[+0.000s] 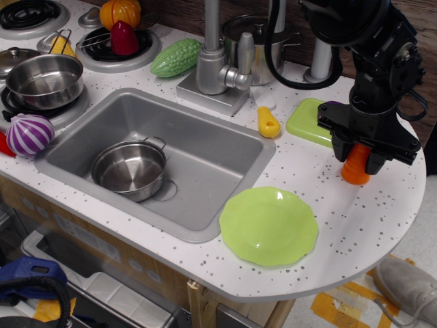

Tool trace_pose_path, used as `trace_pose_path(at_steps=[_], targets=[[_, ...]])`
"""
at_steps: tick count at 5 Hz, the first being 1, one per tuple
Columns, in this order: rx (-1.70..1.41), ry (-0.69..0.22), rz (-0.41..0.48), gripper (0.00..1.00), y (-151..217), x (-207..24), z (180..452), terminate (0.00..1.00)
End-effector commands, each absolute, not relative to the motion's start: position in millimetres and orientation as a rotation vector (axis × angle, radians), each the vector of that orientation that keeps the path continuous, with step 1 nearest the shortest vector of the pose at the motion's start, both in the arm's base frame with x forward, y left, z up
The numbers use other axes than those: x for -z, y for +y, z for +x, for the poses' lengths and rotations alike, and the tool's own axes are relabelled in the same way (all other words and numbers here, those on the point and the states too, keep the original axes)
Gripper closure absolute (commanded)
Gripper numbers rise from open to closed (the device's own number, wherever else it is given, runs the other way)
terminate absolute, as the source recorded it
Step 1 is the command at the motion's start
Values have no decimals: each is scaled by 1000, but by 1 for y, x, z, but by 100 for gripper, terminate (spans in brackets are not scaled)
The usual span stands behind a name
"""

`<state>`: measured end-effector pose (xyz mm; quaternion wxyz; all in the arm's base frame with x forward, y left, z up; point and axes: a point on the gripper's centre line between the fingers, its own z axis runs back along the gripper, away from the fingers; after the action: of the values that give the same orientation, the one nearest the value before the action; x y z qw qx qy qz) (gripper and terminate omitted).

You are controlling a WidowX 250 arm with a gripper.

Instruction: Put carrot on plate

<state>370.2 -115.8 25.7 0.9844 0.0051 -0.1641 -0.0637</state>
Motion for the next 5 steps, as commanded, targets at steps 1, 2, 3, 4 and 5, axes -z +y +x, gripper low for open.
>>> trace_pose_path(at_steps=[1, 2, 3, 4, 5], targets=[[125, -392, 57, 100, -116, -76, 360, 0], [103, -362, 65, 100, -104, -87, 338, 0], [99, -319, 52, 100, -94, -85, 318, 0], [79, -307, 46, 100, -83, -74, 297, 0], [74, -316, 73, 100, -74, -65, 283, 0]])
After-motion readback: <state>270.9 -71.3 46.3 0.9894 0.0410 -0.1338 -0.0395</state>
